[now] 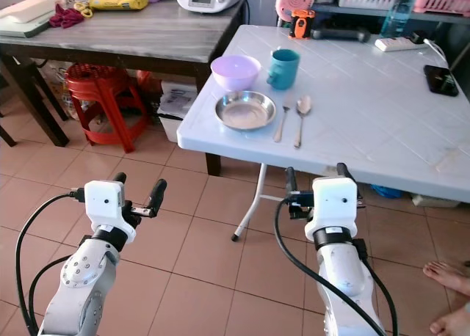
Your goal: Setting the table
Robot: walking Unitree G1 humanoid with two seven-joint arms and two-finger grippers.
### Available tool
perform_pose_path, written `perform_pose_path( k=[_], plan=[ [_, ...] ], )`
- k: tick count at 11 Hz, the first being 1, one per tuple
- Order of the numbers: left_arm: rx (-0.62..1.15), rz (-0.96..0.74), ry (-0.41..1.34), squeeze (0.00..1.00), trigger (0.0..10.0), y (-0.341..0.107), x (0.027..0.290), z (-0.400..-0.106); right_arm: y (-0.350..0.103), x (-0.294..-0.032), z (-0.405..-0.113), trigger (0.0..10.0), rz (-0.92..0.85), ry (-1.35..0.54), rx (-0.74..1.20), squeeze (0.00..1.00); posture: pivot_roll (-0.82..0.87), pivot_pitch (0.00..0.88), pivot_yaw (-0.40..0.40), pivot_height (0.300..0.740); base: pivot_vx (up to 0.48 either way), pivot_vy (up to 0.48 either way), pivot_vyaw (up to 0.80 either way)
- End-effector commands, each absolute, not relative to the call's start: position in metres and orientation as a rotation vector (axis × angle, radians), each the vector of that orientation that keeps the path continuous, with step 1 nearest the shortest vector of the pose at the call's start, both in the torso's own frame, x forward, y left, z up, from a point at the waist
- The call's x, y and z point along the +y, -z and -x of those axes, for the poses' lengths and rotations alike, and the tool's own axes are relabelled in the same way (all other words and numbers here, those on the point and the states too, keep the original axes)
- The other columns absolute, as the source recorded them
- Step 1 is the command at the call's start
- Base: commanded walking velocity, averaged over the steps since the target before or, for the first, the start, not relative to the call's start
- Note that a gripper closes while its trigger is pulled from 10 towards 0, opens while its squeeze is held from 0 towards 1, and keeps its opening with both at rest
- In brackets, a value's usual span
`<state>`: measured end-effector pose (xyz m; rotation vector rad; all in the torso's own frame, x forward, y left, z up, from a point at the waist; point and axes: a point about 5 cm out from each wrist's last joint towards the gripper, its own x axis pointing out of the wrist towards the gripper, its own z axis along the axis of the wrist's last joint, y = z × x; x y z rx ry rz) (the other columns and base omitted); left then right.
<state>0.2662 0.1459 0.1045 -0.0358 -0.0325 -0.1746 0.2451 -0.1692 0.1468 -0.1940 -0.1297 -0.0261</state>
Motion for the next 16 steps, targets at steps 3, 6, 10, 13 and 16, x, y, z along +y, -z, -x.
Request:
perform_pose_path(
  k=[3, 6, 10, 13, 16],
  plan=[
    [-0.048, 0.033, 0.202, 0.0, 10.0, -0.1071, 0.1429, -0.2647, -0.1441, -0.1685, -0.2452, 10.0, 0.202, 0.02, -0.119, 0.0, -0.05, 0.089, 0.03, 0.74, 0.31, 0.0, 0.0],
    [-0.048, 0.036, 0.213, 0.0, 10.0, -0.1069, 0.1406, -0.2643, -0.1429, -0.168, -0.245, 10.0, 0.196, 0.021, -0.114, 0.0, -0.05, 0.093, 0.03, 0.74, 0.336, 0.0, 0.0],
    [-0.062, 0.041, 0.219, 0.0, 10.0, -0.1117, 0.1383, -0.2656, -0.1452, -0.1667, -0.2445, 10.0, 0.199, 0.017, -0.124, 0.0, -0.05, 0.101, 0.032, 0.74, 0.342, 0.0, 0.0],
    [-0.062, 0.045, 0.221, 0.0, 10.0, -0.1116, 0.1369, -0.2655, -0.1462, -0.1645, -0.2447, 10.0, 0.207, -0.001, -0.132, 0.0, -0.06, 0.105, 0.033, 0.74, 0.392, 0.0, 0.2],
    [-0.051, 0.042, 0.222, 0.0, 10.0, -0.1099, 0.1372, -0.2647, -0.1451, -0.1637, -0.244, 10.0, 0.198, 0.002, -0.126, 0.0, -0.05, 0.111, 0.034, 0.74, 0.326, 0.0, 0.57]
  ],
)
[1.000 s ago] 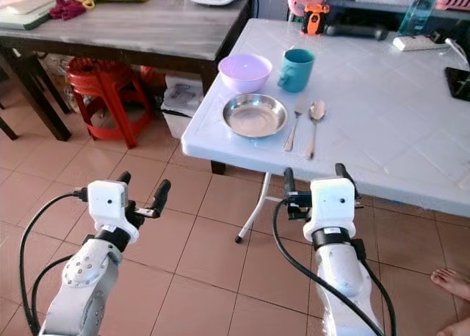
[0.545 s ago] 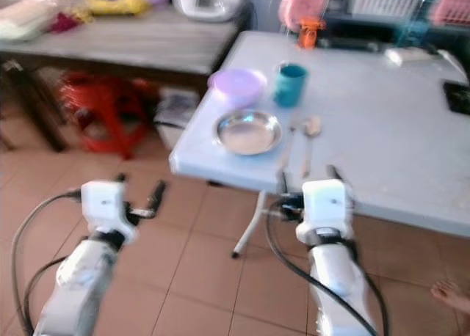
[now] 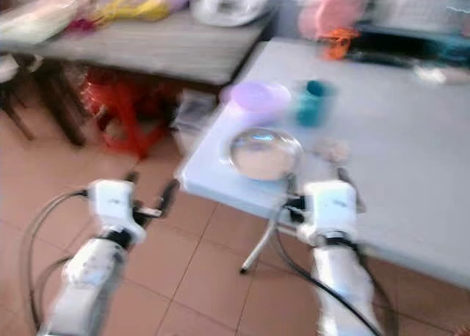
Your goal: Setting the table
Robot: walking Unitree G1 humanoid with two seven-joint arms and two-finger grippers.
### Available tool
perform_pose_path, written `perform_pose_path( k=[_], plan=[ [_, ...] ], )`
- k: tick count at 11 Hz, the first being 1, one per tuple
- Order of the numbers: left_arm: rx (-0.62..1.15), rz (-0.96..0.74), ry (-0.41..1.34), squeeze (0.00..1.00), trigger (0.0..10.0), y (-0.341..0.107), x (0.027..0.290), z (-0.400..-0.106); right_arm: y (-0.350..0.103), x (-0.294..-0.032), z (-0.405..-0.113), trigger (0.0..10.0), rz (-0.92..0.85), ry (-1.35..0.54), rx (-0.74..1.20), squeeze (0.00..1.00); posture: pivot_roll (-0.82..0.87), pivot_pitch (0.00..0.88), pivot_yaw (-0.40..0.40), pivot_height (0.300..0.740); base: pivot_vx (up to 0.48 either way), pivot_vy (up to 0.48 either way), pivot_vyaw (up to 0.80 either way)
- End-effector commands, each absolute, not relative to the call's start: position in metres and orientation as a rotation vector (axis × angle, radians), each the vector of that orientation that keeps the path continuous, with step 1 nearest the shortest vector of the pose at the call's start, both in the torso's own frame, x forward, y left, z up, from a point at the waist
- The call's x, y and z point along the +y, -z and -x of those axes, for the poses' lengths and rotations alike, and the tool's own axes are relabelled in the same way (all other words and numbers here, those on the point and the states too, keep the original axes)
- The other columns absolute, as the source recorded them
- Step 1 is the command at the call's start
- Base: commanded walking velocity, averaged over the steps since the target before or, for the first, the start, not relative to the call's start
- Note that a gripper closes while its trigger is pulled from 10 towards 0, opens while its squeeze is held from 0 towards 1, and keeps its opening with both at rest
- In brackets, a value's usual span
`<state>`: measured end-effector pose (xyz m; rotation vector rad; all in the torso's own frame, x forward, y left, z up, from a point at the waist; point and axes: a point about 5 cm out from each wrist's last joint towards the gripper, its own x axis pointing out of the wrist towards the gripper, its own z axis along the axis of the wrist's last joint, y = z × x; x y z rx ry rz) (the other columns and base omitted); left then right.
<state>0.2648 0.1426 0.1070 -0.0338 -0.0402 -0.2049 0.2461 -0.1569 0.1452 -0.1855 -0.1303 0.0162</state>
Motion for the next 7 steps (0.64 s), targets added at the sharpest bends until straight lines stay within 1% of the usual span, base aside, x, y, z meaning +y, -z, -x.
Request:
perform_pose_path(
  k=[1, 3, 4, 7],
  plan=[
    [-0.049, 0.041, 0.221, 0.0, 10.0, -0.1097, 0.1374, -0.2646, -0.1441, -0.1636, -0.2441, 10.0, 0.196, 0.002, -0.122, 0.0, -0.05, 0.111, 0.034, 0.74, 0.307, 0.0, 0.46],
    [-0.044, 0.038, 0.221, 0.0, 10.0, -0.1094, 0.1382, -0.264, -0.1432, -0.1636, -0.2449, 10.0, 0.175, 0.01, -0.117, 0.0, -0.05, 0.112, 0.037, 0.74, 0.296, 0.0, 0.0],
    [-0.034, 0.036, 0.225, 0.0, 10.0, -0.1083, 0.1377, -0.2643, -0.1425, -0.1638, -0.2449, 10.0, 0.154, 0.018, -0.11, 0.0, -0.05, 0.113, 0.037, 0.74, 0.0, 0.0, 0.0],
    [-0.031, 0.037, 0.231, 0.0, 10.0, -0.1078, 0.1369, -0.2653, -0.1421, -0.1646, -0.2456, 10.0, 0.147, 0.024, -0.105, 0.0, -0.05, 0.111, 0.037, 0.74, 0.0, 0.0, -0.66]
  ],
)
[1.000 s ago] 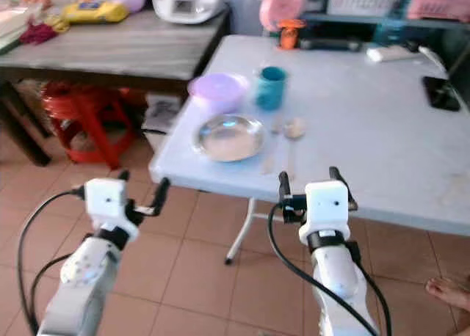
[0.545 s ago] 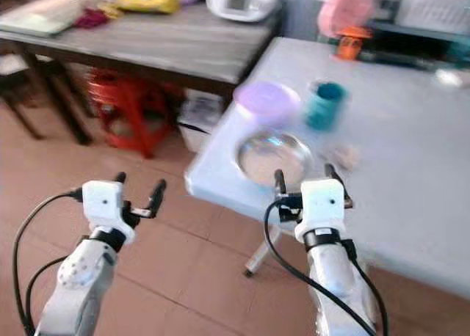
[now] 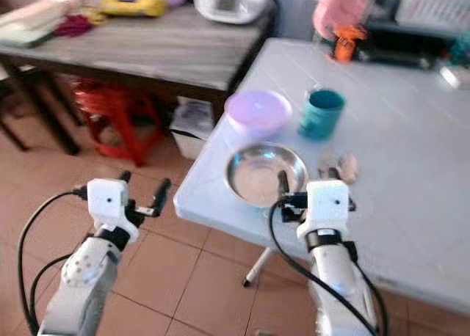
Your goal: Setting the table
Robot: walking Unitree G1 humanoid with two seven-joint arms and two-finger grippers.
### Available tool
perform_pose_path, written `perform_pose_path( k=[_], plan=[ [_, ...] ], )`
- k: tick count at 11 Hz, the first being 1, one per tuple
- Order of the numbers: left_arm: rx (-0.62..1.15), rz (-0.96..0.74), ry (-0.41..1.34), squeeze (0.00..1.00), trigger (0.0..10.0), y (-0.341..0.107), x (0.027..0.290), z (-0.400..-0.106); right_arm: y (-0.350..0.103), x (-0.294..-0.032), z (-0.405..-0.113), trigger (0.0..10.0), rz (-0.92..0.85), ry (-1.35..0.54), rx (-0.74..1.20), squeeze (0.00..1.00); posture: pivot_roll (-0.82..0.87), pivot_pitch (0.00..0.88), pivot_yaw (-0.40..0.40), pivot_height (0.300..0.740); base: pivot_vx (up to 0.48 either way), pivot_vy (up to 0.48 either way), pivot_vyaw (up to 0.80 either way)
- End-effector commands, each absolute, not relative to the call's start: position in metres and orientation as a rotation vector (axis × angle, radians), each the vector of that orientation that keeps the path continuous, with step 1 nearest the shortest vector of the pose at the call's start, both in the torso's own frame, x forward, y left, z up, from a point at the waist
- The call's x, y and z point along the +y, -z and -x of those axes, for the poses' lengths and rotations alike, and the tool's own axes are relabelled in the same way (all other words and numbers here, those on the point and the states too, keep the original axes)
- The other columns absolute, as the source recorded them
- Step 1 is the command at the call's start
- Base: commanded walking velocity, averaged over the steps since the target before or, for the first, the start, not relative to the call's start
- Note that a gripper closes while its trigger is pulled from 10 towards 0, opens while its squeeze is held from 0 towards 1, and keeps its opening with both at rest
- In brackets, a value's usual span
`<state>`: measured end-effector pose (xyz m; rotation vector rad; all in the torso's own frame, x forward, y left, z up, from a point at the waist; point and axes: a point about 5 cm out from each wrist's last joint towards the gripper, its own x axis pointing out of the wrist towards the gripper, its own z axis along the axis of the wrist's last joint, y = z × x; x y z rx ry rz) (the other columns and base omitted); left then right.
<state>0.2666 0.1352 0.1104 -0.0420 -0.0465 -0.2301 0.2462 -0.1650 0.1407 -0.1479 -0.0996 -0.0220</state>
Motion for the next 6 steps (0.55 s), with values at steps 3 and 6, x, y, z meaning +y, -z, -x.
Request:
perform_pose_path(
  k=[3, 6],
  plan=[
    [-0.018, 0.024, 0.316, 0.0, 10.0, -0.105, 0.137, -0.262, -0.141, -0.165, -0.246, 10.0, 0.138, 0.026, -0.095, 0.0, -0.05, 0.114, 0.033, 0.74, 0.0, 0.0, -0.14],
    [0.012, -0.006, 0.456, 0.0, 10.0, -0.102, 0.138, -0.254, -0.143, -0.172, -0.252, 10.0, 0.076, 0.068, -0.082, 0.0, -0.04, 0.12, 0.032, 0.74, 0.0, 0.0, 0.0]
  ],
)
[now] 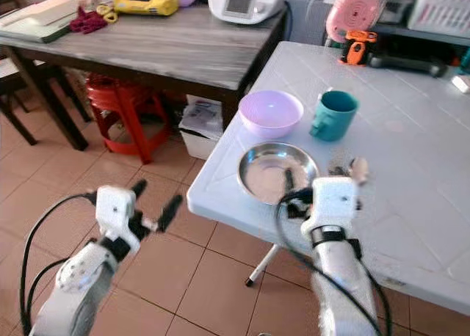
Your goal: Setting the table
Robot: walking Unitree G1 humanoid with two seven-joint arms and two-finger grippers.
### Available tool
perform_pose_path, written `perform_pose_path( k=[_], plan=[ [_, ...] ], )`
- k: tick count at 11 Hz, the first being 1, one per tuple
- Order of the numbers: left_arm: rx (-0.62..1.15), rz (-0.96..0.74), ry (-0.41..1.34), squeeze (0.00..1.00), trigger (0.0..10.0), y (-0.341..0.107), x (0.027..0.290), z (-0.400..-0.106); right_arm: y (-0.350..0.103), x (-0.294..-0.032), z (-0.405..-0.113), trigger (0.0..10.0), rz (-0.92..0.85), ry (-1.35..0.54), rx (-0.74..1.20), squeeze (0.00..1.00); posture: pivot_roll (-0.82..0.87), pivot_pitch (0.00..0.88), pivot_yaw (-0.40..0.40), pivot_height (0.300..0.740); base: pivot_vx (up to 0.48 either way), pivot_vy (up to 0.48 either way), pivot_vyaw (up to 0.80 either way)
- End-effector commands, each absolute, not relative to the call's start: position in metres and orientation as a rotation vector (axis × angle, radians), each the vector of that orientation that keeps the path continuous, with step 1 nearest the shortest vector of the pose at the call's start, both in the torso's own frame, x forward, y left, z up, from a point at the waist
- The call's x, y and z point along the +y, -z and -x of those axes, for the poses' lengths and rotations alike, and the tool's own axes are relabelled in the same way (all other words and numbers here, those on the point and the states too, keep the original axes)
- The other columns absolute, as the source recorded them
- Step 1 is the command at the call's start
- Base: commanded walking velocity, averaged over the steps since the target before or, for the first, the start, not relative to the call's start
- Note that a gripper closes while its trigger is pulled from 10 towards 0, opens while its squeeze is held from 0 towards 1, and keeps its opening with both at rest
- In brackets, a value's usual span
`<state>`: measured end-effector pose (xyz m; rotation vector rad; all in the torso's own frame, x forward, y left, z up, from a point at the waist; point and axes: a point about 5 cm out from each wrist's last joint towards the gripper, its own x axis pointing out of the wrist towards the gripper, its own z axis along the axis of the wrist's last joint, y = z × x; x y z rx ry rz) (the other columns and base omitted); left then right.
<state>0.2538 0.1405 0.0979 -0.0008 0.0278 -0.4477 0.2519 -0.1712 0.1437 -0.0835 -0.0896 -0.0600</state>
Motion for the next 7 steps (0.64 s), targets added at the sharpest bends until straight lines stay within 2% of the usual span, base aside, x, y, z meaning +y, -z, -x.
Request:
perform_pose_path(
  k=[1, 5, 7],
  plan=[
    [0.029, -0.016, 0.486, 0.0, 10.0, -0.1, 0.139, -0.25, -0.144, -0.175, -0.254, 10.0, 0.065, 0.075, -0.08, 0.0, -0.05, 0.123, 0.035, 0.74, 0.0, 0.0, 0.0],
    [0.031, -0.017, 0.555, 0.0, 10.0, -0.098, 0.13, -0.245, -0.135, -0.182, -0.257, 10.0, -0.02, 0.13, 0.006, 0.0, -0.05, 0.129, 0.041, 0.74, 0.0, 0.0, 0.0],
    [0.028, 0.01, 0.617, 0.0, 10.0, -0.099, 0.128, -0.241, -0.136, -0.189, -0.26, 10.0, -0.007, 0.14, 0.02, 0.0, -0.05, 0.133, 0.033, 0.74, 0.0, 0.0, 0.0]
  ],
)
